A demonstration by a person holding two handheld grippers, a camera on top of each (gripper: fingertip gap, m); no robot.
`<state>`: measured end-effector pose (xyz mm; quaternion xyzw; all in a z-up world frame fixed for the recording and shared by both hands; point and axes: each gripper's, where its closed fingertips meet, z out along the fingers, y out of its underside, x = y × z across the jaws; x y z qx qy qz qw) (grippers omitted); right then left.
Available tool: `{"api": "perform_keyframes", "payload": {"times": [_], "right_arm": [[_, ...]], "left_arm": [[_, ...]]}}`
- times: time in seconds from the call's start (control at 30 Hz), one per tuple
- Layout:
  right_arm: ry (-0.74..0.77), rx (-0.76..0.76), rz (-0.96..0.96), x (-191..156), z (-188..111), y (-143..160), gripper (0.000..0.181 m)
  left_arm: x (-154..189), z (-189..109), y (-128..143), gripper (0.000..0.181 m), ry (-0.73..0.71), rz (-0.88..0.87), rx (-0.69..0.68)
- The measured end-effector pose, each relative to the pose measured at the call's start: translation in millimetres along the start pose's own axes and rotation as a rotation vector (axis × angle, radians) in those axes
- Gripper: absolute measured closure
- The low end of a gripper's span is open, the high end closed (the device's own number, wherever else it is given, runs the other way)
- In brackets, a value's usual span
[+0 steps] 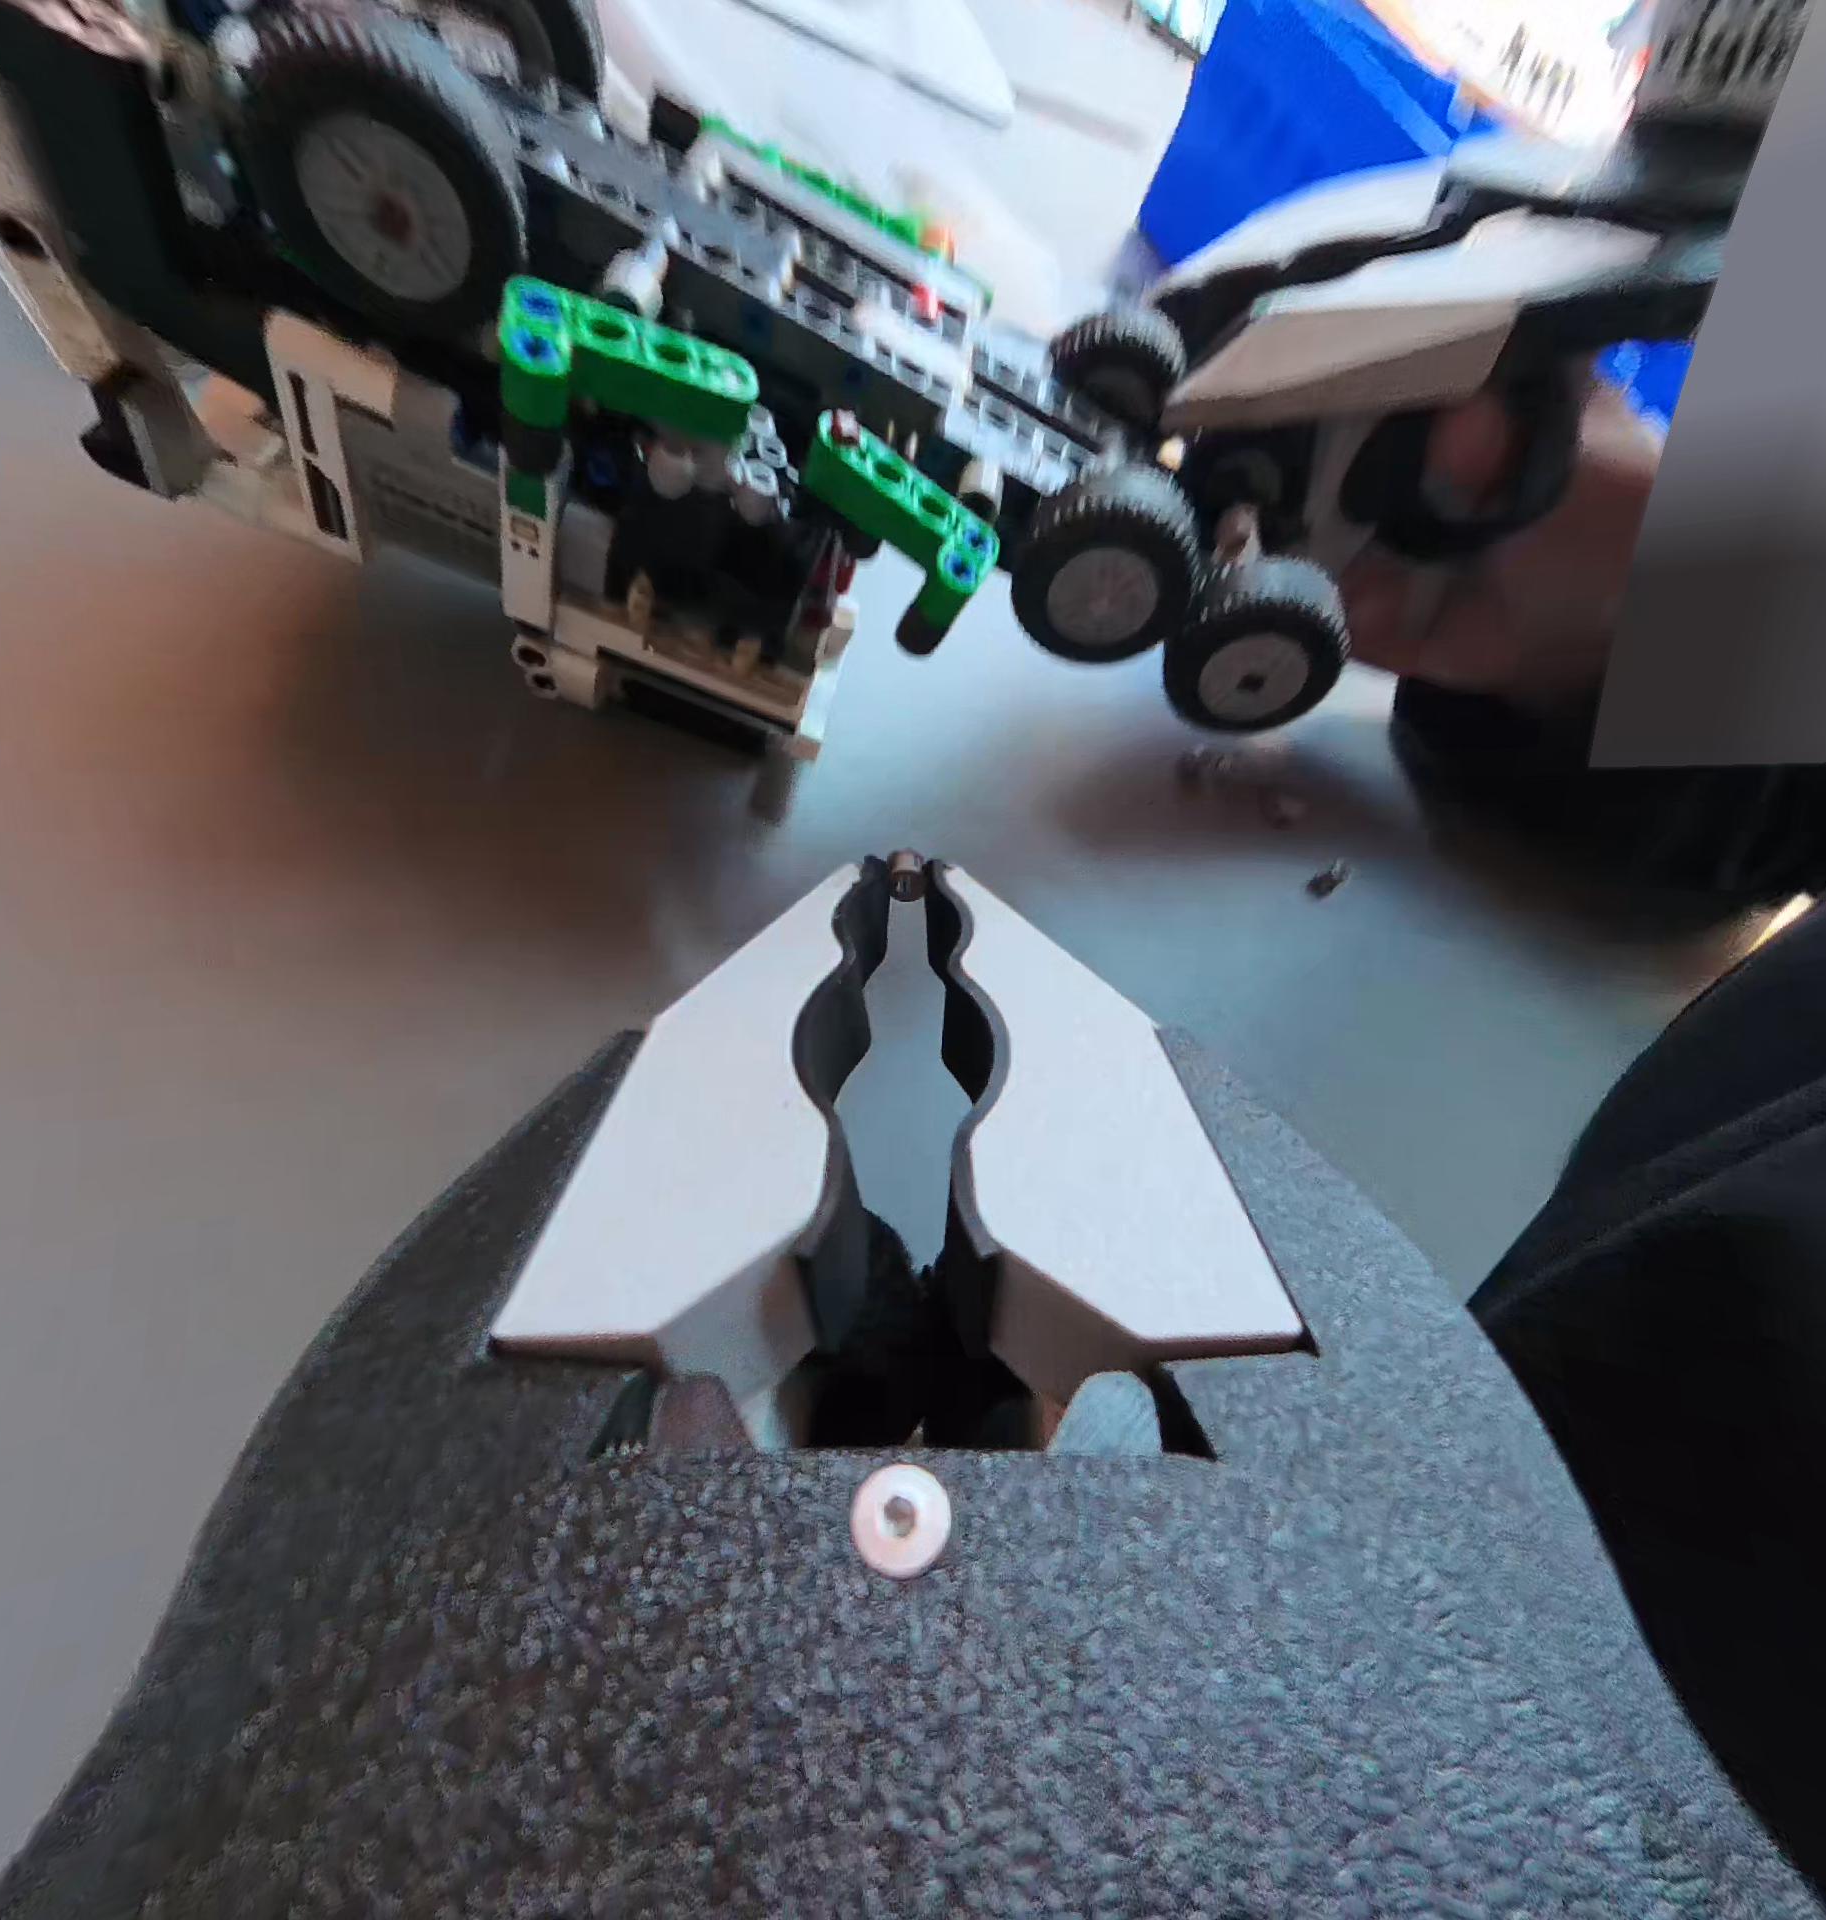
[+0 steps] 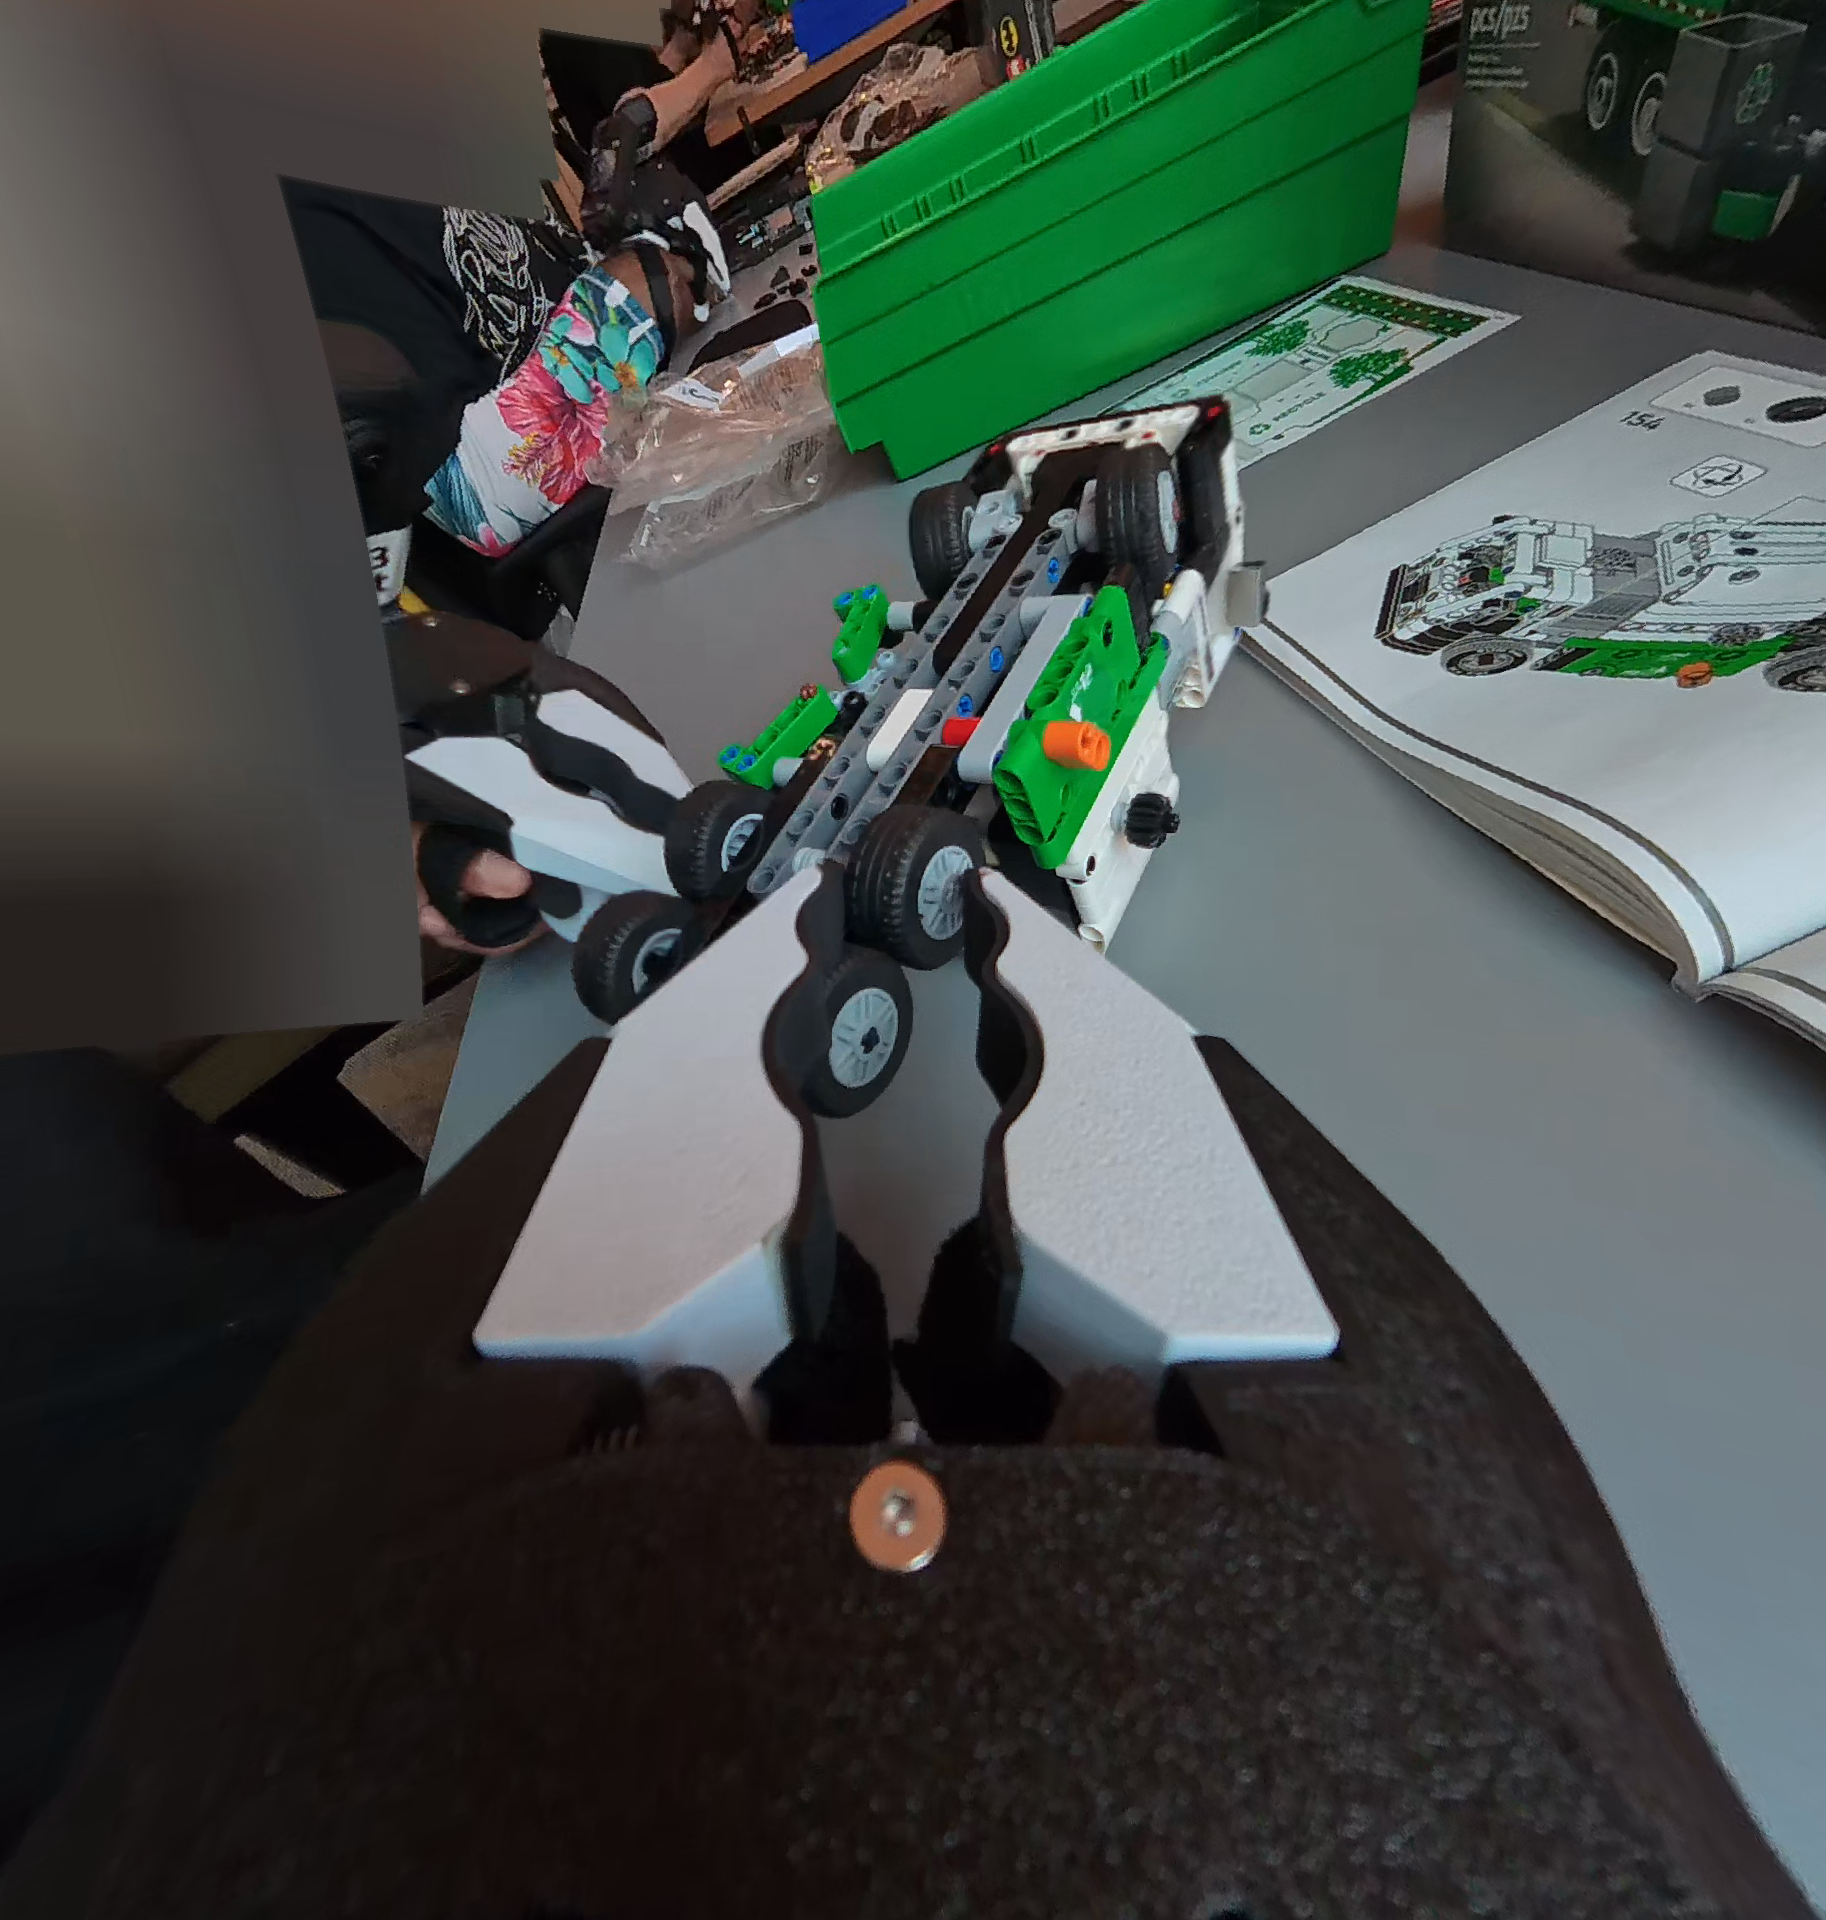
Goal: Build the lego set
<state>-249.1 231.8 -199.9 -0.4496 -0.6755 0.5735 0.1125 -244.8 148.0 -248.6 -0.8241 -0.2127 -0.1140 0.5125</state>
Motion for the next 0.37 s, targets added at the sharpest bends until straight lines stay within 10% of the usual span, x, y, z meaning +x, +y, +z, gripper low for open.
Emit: {"api": "perform_keyframes", "payload": {"times": [0.37], "right_arm": [[0.128, 0.041, 0.012, 14.9, -36.9, -15.6, 0.16]], "left_arm": [[-1.6, 6.2, 21.3, 0.175, 0.063, 0.208, -0.186]]}}
